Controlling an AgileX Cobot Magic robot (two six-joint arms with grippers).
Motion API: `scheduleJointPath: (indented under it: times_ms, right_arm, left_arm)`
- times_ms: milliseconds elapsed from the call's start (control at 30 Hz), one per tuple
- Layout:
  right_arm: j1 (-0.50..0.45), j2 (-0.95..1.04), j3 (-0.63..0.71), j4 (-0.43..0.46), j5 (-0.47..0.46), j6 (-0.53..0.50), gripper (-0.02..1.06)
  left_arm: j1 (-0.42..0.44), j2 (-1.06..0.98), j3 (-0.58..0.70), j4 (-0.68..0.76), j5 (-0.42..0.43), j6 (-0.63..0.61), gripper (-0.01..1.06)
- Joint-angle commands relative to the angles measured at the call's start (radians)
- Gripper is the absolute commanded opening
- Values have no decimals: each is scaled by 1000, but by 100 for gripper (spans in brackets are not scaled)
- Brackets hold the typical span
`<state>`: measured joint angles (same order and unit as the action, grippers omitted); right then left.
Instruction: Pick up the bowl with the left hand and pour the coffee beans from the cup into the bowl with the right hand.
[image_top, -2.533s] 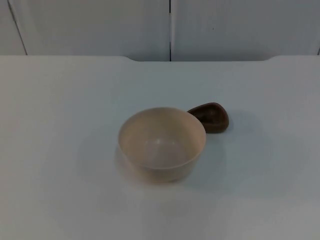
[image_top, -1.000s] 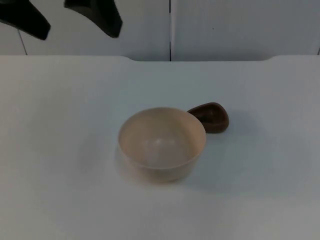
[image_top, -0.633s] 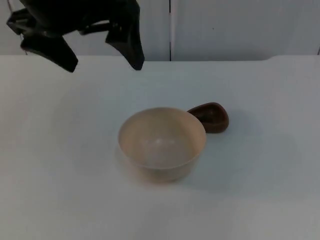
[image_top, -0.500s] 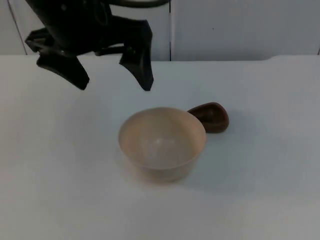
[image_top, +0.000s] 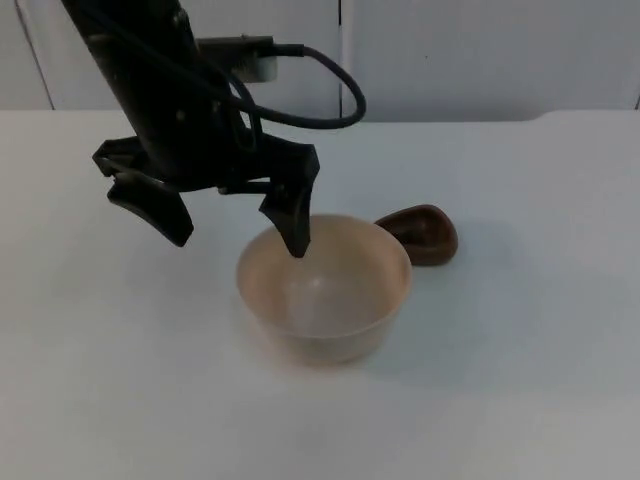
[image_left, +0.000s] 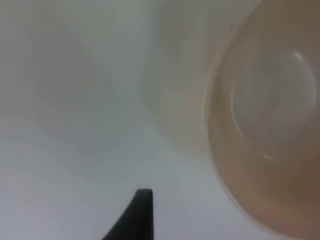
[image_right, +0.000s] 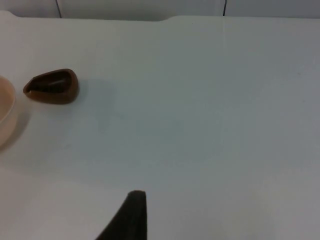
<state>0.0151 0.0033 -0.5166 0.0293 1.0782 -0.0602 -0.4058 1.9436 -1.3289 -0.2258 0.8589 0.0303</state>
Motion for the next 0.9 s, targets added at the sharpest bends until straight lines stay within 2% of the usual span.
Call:
scheduleJointPath:
  times_ms: [0,100,200,500,867]
  right_arm:
    - [-7,-3,0,-2,0,-1,105]
    - [-7,-3,0,-2,0,-1,105]
    - [-7,-3,0,-2,0,-1,105]
    - [-7,-3,0,-2,0,-1,105]
    - [-7,-3,0,-2,0,-1,105]
  left_arm:
    - [16,10,-14,-36,-12,25,100]
    - [50,30,-17,-108,-42,73,100]
    - [66,42,-19,-118,-56,80,100]
    - [68,124,-19,-111,-106,82,100]
    - [68,190,-19,-166,-146,175,100]
